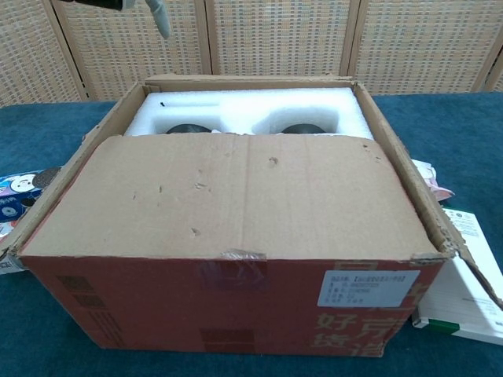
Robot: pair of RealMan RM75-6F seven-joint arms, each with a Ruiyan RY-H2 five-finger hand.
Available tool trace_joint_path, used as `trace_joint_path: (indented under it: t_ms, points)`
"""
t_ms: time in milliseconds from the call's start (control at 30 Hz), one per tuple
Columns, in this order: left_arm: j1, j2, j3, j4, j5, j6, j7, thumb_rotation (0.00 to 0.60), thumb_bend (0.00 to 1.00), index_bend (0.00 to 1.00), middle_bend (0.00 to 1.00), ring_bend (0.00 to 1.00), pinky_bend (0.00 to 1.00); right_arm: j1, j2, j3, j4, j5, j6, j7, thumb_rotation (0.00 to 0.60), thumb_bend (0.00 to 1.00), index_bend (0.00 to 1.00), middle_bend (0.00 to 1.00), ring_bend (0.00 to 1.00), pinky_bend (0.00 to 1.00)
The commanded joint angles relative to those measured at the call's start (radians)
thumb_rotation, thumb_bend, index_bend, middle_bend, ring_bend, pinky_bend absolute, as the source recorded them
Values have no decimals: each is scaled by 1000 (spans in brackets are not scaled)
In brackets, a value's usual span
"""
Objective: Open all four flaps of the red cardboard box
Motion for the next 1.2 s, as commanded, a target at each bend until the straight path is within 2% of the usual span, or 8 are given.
trace_joint_path:
  t_ms: [33, 400, 533, 1200]
  points:
    - [27, 21, 37, -39, 41, -21, -30, 135, 821, 345, 42, 0, 0, -2, 1, 0, 0, 2, 1, 0, 600, 646, 89, 28, 0, 0]
    - [66, 9, 115, -62, 153, -45, -96, 136, 811, 350, 42, 0, 0, -7, 2, -2, -2, 4, 2, 1, 600, 646, 89, 28, 0, 0]
    - [70, -9, 128, -52, 174, -39, -108, 137, 804, 350, 42, 0, 0, -11, 4, -3, -4, 6, 5, 0, 600, 645, 89, 28, 0, 0]
    - [45, -44, 174, -41, 170, -75, -111, 138, 781, 352, 42, 0, 0, -21, 5, -1, 5, 17, 9, 6, 600, 646, 89, 28, 0, 0]
